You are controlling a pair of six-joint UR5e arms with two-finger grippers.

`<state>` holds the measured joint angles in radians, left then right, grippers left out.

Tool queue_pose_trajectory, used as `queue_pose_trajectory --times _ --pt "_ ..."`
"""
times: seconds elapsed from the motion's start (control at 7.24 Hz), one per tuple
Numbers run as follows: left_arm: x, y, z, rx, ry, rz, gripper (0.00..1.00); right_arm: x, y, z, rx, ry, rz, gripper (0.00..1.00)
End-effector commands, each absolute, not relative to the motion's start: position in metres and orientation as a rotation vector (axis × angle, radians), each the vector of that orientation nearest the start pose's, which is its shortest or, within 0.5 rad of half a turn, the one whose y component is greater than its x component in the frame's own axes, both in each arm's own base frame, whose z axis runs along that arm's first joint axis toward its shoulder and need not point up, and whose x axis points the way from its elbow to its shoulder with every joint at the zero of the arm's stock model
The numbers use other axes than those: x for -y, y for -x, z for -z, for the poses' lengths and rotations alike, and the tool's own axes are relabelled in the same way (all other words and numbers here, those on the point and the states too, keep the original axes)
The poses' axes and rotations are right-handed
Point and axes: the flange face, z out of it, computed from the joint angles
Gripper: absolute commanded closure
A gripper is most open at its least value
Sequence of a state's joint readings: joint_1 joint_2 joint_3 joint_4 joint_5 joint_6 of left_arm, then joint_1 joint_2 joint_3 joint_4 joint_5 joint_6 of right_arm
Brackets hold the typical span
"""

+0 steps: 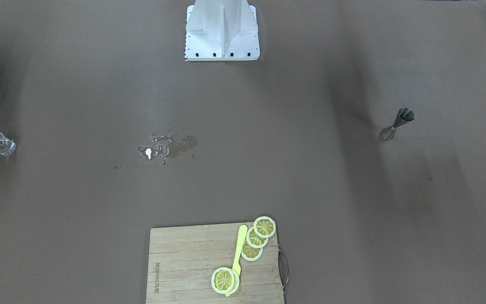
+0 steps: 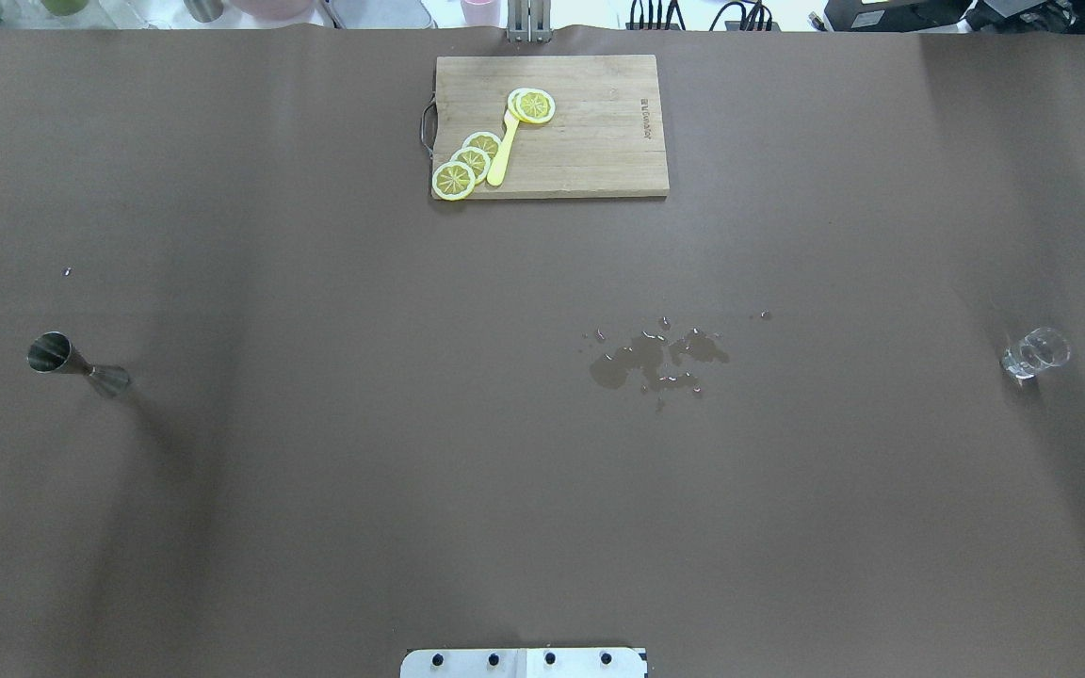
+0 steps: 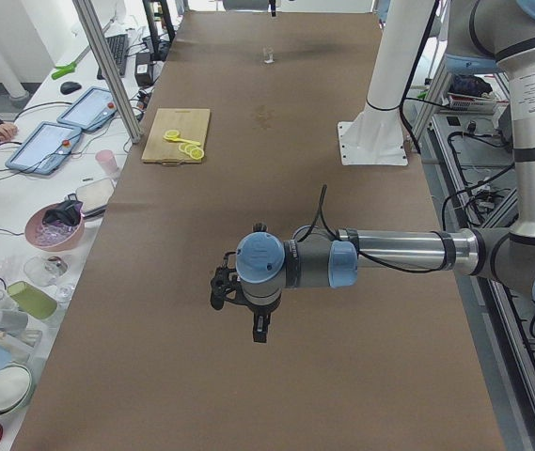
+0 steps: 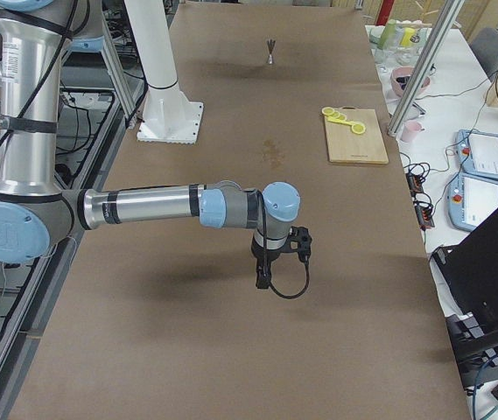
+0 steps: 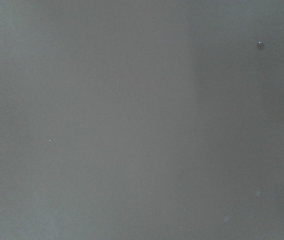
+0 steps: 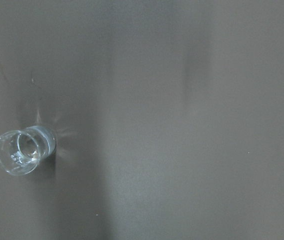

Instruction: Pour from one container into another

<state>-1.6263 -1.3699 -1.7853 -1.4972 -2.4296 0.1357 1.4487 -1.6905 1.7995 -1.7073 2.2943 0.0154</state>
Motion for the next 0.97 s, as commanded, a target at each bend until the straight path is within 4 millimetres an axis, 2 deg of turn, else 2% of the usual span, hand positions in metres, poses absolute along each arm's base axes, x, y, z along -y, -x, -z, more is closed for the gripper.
queue_pose_trajectory --times 0.0,0.14,0.83 --pt "0.3958 0.082 -0.6457 -0.857 -0.014 -0.039 0.01 0.4418 -0.0133 -0.6184 0.721 0.075 0.093 0.0" --pt "0.3937 0.0897 -0.6465 -0.858 -0.024 -0.021 0.01 0.4417 -0.0134 -0.6192 0.721 0.076 0.093 0.0" --pt "0.3918 0.0902 -0.6492 -0.858 -0.022 -0.023 0.01 0.4416 -0.0133 -0.6192 0.722 0.078 0.092 0.0"
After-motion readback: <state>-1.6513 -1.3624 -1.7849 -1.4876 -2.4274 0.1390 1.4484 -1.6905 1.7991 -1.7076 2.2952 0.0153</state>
